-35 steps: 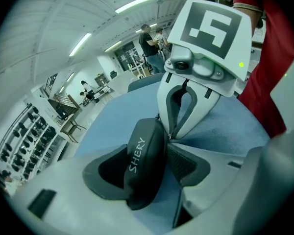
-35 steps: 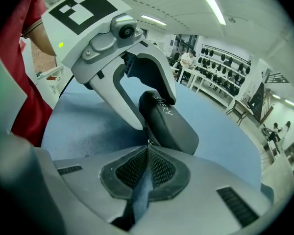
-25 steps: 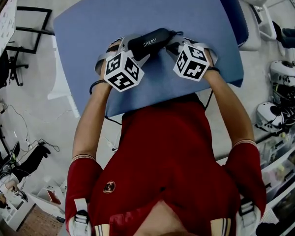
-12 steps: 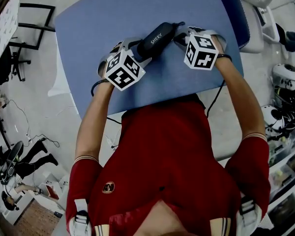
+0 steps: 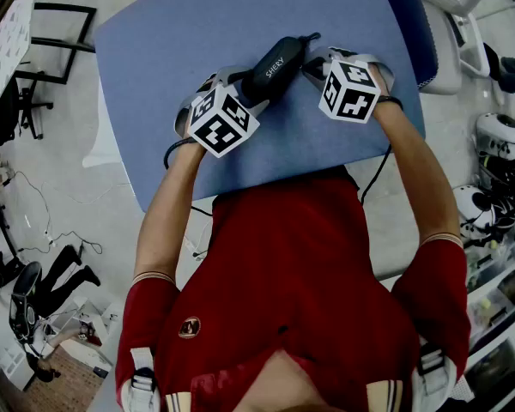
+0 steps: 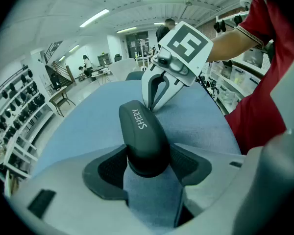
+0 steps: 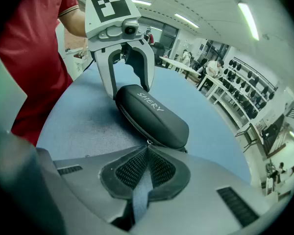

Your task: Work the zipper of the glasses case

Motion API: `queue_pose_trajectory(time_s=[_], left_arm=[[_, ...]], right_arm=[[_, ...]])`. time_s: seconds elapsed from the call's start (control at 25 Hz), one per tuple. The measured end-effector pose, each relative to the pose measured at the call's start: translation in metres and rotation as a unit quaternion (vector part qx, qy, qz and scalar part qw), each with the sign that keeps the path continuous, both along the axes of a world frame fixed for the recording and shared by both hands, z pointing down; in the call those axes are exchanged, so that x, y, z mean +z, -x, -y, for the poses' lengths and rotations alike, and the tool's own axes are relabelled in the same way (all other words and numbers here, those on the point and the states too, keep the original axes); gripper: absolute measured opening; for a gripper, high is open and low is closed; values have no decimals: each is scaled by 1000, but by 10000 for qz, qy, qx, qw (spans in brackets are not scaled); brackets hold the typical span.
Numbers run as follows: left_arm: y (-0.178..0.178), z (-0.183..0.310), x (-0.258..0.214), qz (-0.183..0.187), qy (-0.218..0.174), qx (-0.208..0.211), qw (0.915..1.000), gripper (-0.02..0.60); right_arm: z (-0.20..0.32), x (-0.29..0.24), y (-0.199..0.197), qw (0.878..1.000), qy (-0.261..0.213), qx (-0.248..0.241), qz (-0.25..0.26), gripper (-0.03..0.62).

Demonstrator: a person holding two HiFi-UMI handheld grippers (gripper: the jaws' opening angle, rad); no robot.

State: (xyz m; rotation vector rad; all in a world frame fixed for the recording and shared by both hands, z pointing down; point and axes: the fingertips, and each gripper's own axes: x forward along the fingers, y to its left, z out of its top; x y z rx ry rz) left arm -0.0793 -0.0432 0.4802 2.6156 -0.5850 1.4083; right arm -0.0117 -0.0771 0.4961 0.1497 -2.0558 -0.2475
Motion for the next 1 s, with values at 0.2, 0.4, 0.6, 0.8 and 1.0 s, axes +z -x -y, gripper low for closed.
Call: queue_pose_trajectory(time_s=[0.2,0.4,0.6,0.8,1.0], left_arm=[[2,3,1,-13,-1,-19,10000,264],[2,1,1,-21,12,-42,10000,264],[2,1,2,33,-21,-55,10000,264],[0,2,1,24,-3,-93,10000,262],[-2,2,0,-42,71,-193,9998,262]], right_arm=[[-6,-2,8,9997,108,170,153,0],[-21,-4,19,9988,150,336,315,0],[-32,-3,29,9974,172,529,469,0],[-39,-5,36,9954,202,711,617,0],[-46,-5,43,9936,246,830,723,0]])
